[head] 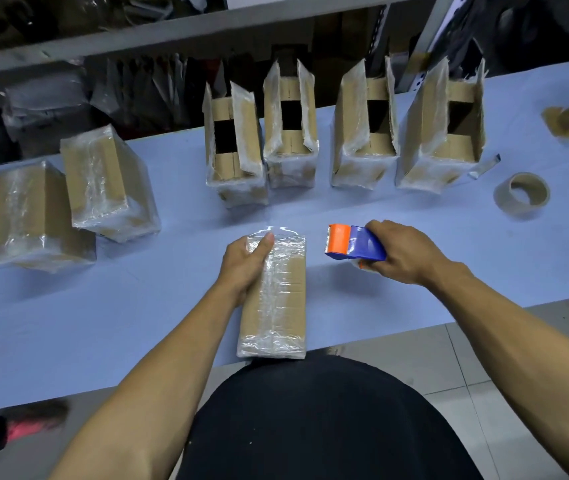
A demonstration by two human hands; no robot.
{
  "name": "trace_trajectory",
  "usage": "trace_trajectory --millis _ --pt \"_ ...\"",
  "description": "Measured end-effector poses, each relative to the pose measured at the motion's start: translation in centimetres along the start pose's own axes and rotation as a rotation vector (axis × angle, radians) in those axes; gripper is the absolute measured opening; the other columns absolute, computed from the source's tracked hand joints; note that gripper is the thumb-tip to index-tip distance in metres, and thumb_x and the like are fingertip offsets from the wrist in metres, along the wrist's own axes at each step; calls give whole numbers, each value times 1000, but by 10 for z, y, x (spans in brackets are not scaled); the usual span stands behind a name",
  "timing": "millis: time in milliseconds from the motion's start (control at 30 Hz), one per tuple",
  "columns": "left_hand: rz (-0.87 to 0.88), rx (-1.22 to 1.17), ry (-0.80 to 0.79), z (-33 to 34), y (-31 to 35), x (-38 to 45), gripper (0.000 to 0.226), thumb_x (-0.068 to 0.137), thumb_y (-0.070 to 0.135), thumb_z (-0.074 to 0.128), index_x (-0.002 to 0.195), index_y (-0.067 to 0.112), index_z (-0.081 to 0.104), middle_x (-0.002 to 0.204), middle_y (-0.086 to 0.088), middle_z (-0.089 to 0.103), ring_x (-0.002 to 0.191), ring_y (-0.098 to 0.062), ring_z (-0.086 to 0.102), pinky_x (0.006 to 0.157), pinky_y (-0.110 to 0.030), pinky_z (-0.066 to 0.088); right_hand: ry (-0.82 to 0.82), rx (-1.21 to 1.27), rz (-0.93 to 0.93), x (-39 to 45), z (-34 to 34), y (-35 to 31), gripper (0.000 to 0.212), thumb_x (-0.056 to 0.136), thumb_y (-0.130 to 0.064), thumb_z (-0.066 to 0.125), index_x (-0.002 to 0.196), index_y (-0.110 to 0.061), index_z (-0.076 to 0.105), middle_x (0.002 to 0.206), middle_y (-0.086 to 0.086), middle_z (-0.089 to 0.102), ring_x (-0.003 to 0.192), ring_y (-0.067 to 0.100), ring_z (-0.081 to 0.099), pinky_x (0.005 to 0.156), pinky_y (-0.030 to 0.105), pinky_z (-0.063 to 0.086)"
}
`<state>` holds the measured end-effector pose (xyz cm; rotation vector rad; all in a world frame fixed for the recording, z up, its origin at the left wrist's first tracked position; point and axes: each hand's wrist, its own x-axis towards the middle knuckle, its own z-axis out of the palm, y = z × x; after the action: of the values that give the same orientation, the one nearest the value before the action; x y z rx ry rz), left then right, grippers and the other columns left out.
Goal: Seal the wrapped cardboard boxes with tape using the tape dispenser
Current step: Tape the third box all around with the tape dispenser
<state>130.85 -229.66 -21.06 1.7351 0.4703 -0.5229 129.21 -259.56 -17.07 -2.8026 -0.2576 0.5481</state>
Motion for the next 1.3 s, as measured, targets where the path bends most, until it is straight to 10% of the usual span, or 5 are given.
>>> trace_trajectory --millis 267,567,733,967,1300 --pt "39 66 44 5 5 -5 55 73 68 66 108 25 73 100 5 77 95 -18 73 93 -47 58 92 -498 45 46 -4 -84 29 77 -13 64 104 -13 53 96 9 61 83 29 59 69 33 31" --pt "9 16 111 1 -2 -16 83 70 73 65 135 22 58 135 2 64 123 -16 61 107 -43 49 70 -280 311 44 43 -75 78 86 -20 58 151 -3 19 124 19 48 107 37 50 90 43 37" --pt "46 -51 221 -3 -18 -23 49 85 44 76 126 25 59 126 3 66 117 -12 63 104 -37 51 -67 -130 262 41 70 -79 79 90 -9 54 155 -4 8 132 25 42 113 38 46 92 41 37" --pt "114 -113 317 -1 -17 -26 30 85 30 79 111 22 66 109 8 71 107 -8 67 93 -25 53 399 716 243 26 59 -115 26 93 -6 49 107 -10 70 89 1 67 77 13 52 70 26 36" --pt "169 -293 362 -11 13 -33 21 94 23 68 74 24 72 75 7 70 72 -10 62 72 -32 54 513 890 232 38 34 -156 19 90 -29 67 74 -21 69 77 -10 64 74 2 59 69 21 42"
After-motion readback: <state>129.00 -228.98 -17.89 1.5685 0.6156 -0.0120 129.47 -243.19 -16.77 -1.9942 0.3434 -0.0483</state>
